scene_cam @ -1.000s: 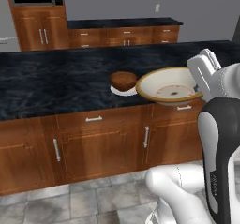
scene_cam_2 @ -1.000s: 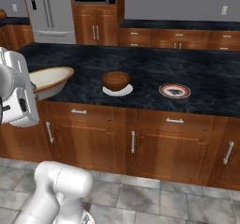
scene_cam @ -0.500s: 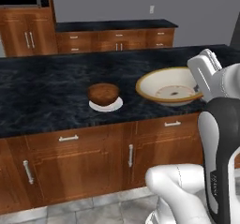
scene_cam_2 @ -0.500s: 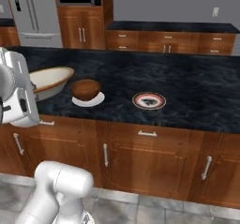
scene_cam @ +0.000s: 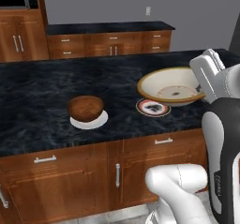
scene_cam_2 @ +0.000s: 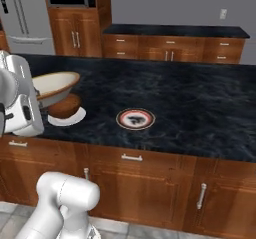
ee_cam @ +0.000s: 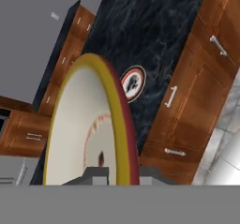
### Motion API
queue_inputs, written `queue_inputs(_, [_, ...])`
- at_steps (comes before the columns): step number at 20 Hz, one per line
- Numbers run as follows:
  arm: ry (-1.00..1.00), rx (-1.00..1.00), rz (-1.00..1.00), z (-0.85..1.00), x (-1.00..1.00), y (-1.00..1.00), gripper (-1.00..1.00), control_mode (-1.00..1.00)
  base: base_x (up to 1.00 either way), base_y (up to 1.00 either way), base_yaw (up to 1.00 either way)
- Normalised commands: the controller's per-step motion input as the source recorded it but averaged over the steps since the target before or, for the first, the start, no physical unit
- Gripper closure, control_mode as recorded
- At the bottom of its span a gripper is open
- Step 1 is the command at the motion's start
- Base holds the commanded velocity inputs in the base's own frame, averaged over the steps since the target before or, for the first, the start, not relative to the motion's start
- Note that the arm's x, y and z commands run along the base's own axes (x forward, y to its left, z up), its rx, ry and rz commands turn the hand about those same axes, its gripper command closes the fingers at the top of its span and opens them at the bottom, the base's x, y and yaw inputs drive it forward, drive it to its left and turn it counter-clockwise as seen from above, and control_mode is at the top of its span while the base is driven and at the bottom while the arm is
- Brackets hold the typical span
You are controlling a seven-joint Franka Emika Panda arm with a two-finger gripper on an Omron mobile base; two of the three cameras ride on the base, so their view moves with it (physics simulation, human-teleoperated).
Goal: Move the bowls from the cabinet to the plates on the dining table.
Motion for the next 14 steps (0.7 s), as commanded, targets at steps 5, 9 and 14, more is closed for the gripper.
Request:
queue_inputs(5, [0.00,0.00,0.00,0.00,0.00,0.00,1.00,1.00,0.90,-0.15,0.05])
queue_inputs(9, [0.00,0.00,0.00,0.00,0.00,0.00,1.00,1.00,0.64,-0.28,0.10])
queue_inputs(14, [0.00,0.00,0.00,0.00,0.00,0.00,1.00,1.00,0.07,-0.11,0.03])
